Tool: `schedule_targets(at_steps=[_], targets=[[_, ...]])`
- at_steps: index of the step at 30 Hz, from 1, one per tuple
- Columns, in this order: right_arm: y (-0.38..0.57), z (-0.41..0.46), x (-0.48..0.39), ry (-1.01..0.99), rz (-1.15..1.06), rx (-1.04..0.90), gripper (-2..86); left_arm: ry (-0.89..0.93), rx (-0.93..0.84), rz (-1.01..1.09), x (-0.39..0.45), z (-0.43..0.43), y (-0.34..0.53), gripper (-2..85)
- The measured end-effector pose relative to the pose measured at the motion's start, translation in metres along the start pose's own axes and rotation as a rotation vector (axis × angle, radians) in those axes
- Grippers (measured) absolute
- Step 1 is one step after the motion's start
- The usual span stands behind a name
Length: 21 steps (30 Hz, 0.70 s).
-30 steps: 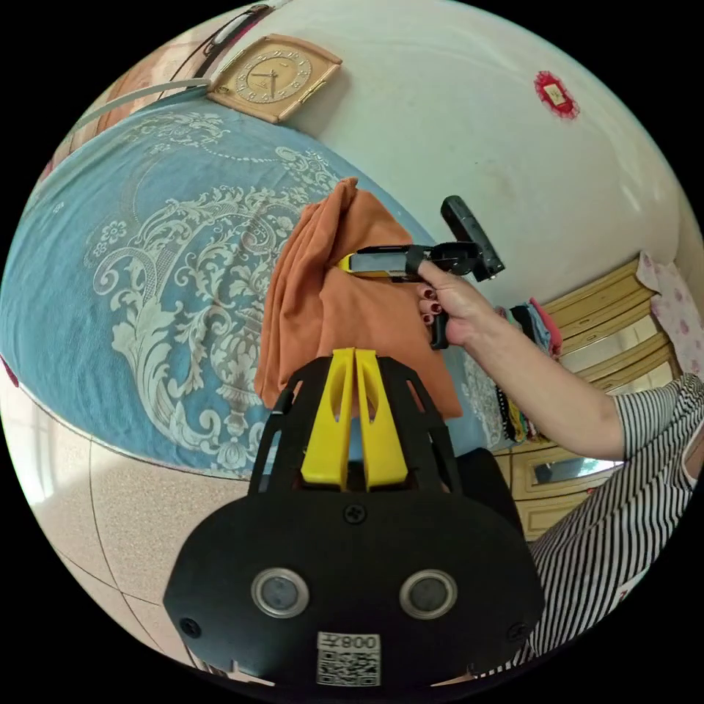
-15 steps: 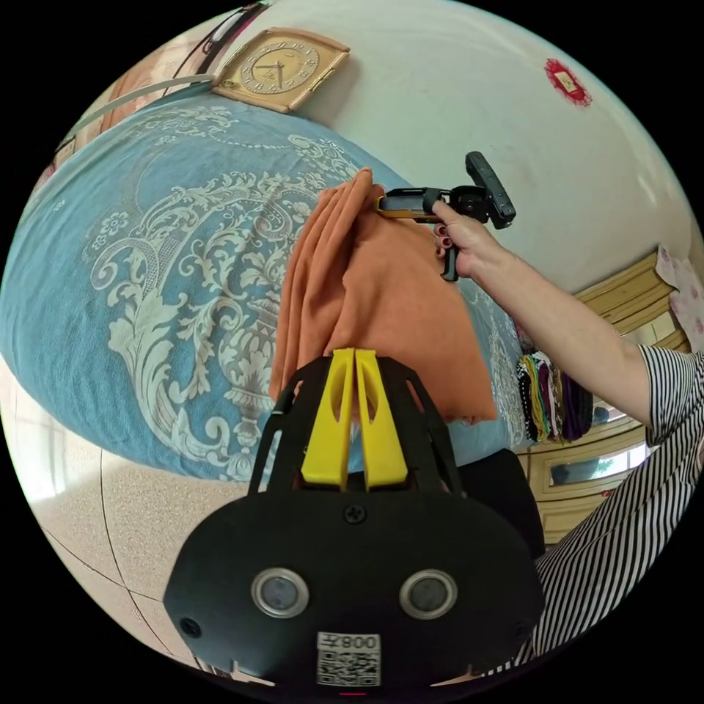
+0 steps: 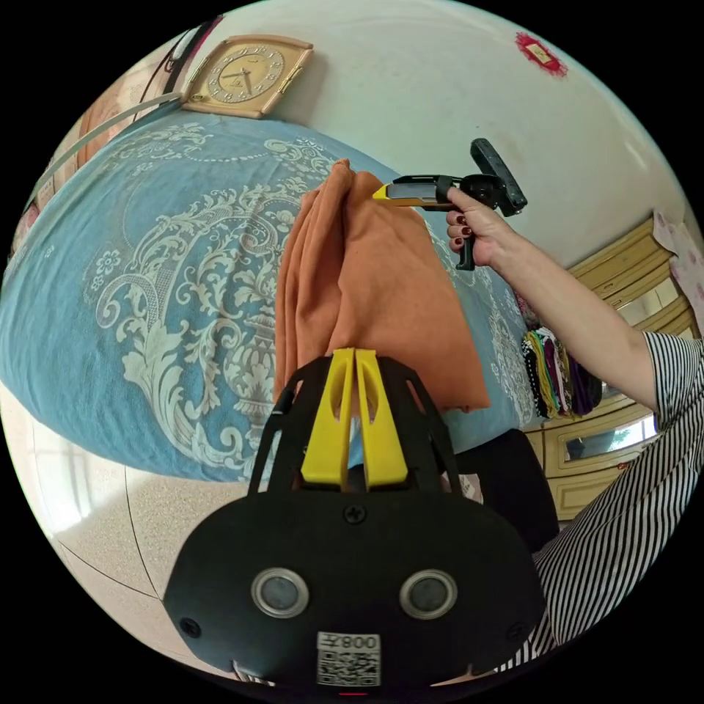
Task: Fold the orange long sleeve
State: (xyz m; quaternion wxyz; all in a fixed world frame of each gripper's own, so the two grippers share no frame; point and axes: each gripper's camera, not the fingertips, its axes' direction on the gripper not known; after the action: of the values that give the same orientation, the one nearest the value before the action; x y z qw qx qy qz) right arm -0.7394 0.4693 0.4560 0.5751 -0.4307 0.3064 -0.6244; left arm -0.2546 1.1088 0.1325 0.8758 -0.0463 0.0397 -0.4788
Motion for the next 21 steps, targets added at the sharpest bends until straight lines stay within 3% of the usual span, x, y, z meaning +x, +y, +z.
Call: schedule_targets(at_steps=[4,10,15,18,21], targets=[[0.080,-0.061,-0.003,-0.147,-0.056,0.113,0.1,-0.054,-0.012,-0.002,0.019,-0.003,0.004,0.2],[0.227,-0.059,-0.042,-0.165,-0.109,0.000,0.0,-0.126,-0.042,0.026,0.048,0.003,0.000,0.2],[0.245,-0.015,-0.049,-0.082,-0.056,-0.065,-0.3,-0.170,-0.051,0.010,0.071,0.003,-0.004,0.2],[0.249,-0.014,-0.055,-0.051,-0.071,-0.112,-0.2,-0.136,0.036,0.041,0.098,-0.012,-0.005,0.2],[0.264,-0.013,-0.067,0.015,-0.097,-0.098,0.0,-0.100,0.014,0.104,0.126,0.001,-0.017,0.3]])
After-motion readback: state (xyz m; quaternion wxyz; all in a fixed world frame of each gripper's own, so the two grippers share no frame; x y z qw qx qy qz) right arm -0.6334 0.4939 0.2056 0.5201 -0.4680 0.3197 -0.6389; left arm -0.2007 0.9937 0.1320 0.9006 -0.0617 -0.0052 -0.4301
